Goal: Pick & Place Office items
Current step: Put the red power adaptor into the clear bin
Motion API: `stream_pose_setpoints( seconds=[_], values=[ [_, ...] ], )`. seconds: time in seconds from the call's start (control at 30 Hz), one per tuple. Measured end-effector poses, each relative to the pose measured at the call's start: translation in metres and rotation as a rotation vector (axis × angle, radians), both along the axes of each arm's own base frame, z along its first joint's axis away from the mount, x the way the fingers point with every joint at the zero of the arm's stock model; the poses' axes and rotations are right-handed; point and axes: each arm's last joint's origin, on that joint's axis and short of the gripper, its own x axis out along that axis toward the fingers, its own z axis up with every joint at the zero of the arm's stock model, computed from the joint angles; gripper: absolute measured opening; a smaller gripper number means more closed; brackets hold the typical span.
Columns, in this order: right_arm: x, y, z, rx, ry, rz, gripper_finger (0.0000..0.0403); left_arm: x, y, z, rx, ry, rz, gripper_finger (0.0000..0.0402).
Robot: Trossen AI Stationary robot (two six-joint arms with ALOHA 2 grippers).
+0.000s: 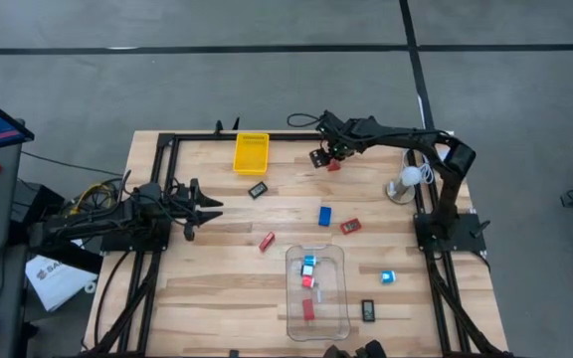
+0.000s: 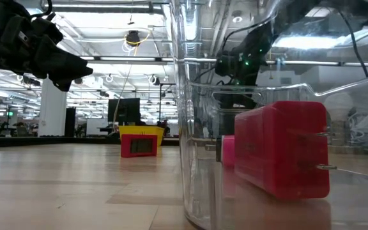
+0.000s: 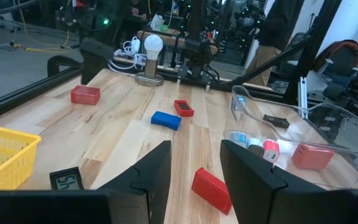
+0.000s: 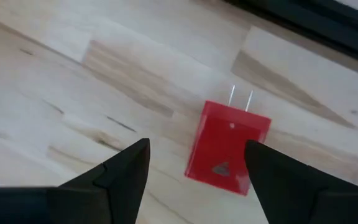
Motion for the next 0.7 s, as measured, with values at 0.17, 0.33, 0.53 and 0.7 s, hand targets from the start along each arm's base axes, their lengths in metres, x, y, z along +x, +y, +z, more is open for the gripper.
stream_pose_setpoints(
  seconds=[0.17, 0.33, 0.53, 0.7],
  values=[
    [-0.003, -0.005, -0.017, 0.034, 0.06, -0.04, 0.0256, 0.0, 0.0, 0.0, -0.001, 0.005, 0.002, 0.0136],
    [-0.005, -0.011, -0.029, 0.059, 0.085, -0.077, 0.0256, 0.0, 0.0, -0.001, -0.001, 0.008, 0.001, 0.0136],
    [-0.005, -0.013, -0.034, 0.065, 0.096, -0.084, 0.0256, 0.001, 0.0, -0.001, -0.002, 0.009, 0.001, 0.0136],
    [-0.005, -0.015, -0.033, 0.052, 0.091, -0.082, 0.0256, 0.001, 0.0, -0.001, -0.002, 0.009, 0.001, 0.0136]
  ],
)
